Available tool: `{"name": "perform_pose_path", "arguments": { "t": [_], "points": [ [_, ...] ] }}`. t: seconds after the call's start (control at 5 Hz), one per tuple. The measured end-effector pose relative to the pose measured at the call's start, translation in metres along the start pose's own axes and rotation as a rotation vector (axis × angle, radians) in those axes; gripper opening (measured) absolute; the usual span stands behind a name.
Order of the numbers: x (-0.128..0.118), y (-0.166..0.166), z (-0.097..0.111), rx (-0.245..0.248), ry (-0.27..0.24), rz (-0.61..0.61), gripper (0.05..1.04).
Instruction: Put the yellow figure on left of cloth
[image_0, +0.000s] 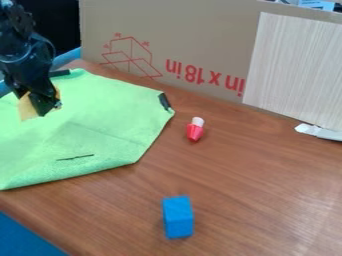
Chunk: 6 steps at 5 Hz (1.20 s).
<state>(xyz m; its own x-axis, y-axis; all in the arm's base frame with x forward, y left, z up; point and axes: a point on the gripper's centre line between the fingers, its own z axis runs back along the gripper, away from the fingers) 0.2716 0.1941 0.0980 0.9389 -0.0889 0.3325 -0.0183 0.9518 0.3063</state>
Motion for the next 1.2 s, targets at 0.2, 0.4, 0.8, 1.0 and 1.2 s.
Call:
{"name": "perform_pose_path", "arguments": {
  "t": [0.2,0.4,0.8,1.0,1.2],
  "points": [
    [-0.001,0.010,-0.001,0.068,0.000,-0.016,0.469],
    [-0.013,0.025,-0.015,0.089,0.013,-0.014,0.469],
    [-0.013,0.057,-0.027,0.104,0.043,-0.091,0.836],
    [-0.017,0.068,-0.021,-0.015,-0.026,-0.099,1.005],
    [-0.018,0.056,-0.014,-0.151,-0.096,-0.110,1.004]
  ]
}}
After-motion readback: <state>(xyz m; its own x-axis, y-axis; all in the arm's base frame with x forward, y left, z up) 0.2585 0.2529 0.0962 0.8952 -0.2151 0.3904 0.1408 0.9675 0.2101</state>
